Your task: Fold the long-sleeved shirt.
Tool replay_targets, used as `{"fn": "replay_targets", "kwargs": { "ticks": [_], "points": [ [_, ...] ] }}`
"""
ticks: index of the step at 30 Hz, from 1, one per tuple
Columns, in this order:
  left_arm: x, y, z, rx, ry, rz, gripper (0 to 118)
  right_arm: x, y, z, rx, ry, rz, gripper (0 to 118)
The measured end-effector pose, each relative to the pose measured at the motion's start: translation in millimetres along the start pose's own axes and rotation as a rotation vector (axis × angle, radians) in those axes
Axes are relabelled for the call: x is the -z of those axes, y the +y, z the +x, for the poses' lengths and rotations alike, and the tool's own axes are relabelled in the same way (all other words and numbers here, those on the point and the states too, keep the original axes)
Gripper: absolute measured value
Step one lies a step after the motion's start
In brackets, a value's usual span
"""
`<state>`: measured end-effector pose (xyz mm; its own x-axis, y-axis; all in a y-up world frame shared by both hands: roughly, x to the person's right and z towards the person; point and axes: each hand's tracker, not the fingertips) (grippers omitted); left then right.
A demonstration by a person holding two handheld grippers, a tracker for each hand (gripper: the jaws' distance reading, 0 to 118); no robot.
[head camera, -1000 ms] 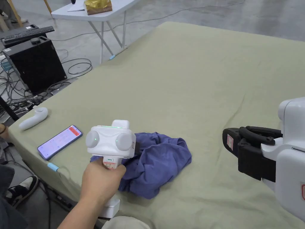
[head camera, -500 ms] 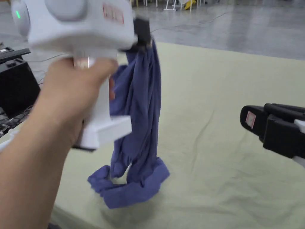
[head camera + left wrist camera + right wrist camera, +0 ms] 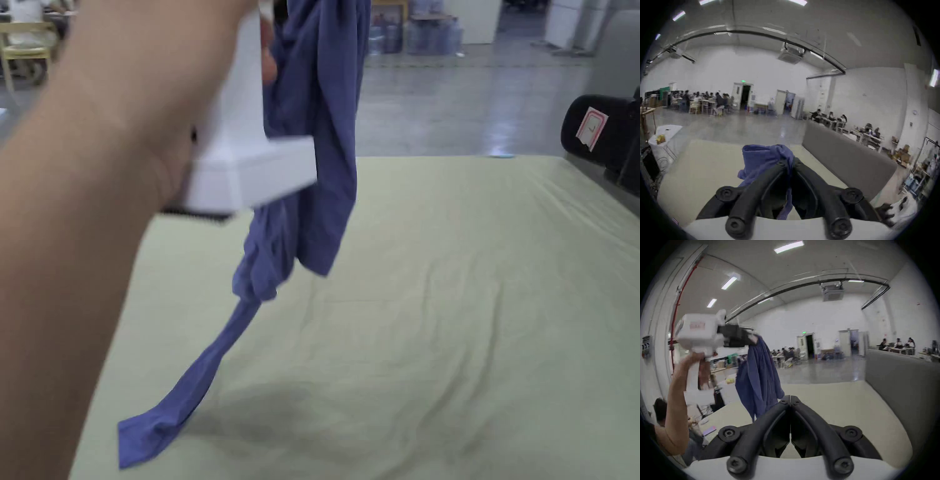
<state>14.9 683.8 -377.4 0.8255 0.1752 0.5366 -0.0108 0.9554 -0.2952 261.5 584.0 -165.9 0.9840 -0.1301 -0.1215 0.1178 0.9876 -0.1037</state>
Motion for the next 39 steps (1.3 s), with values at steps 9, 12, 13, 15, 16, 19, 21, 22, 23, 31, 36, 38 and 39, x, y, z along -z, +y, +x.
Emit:
{"fn": "replay_targets", "kwargs": {
  "ticks": [9, 12, 13, 15, 16, 19, 21, 22, 23, 31, 36, 38, 39],
  "points": [
    [208, -319, 32, -0.09, 0.112, -0.701, 0, 1, -64, 58, 0.058, -0.133, -0.193, 2],
    [222, -400, 30, -0.204, 0.151, -0.845, 49, 3, -91, 72, 0.098, -0.142, -0.278, 2],
    [220, -406, 32, -0.155, 0.174, -0.862, 103, 5, -99, 77, 0.122, -0.137, -0.303, 2],
    [196, -388, 35, -0.103, 0.147, -0.662, 117, 7, -106, 87, 0.143, -0.12, -0.323, 2],
    [185, -374, 28, -0.113, 0.095, -0.577, 117, 9, -108, 88, 0.139, -0.118, -0.318, 2],
    [137, -323, -10, -0.174, 0.035, -0.416, 118, 13, -116, 89, 0.128, -0.084, -0.312, 2],
    [102, -312, -36, -0.207, 0.048, -0.416, 118, 22, -131, 86, 0.142, -0.041, -0.345, 2],
    [87, -317, -48, -0.215, 0.066, -0.487, 118, 28, -142, 84, 0.163, -0.026, -0.383, 2],
    [79, -332, -60, -0.219, 0.096, -0.521, 110, 33, -153, 82, 0.183, -0.022, -0.418, 2],
    [63, -432, -96, -0.312, 0.189, -0.815, 0, 69, -234, 61, 0.297, 0.024, -0.676, 2],
    [167, -380, -114, -0.176, 0.154, -0.656, 39, 79, -238, 58, 0.295, -0.005, -0.69, 2],
    [219, -368, -128, -0.079, 0.212, -0.622, 118, 80, -242, 57, 0.312, -0.004, -0.7, 2],
    [259, -368, -130, -0.073, 0.188, -0.688, 118, 81, -245, 56, 0.315, -0.008, -0.715, 2]
  ]
}}
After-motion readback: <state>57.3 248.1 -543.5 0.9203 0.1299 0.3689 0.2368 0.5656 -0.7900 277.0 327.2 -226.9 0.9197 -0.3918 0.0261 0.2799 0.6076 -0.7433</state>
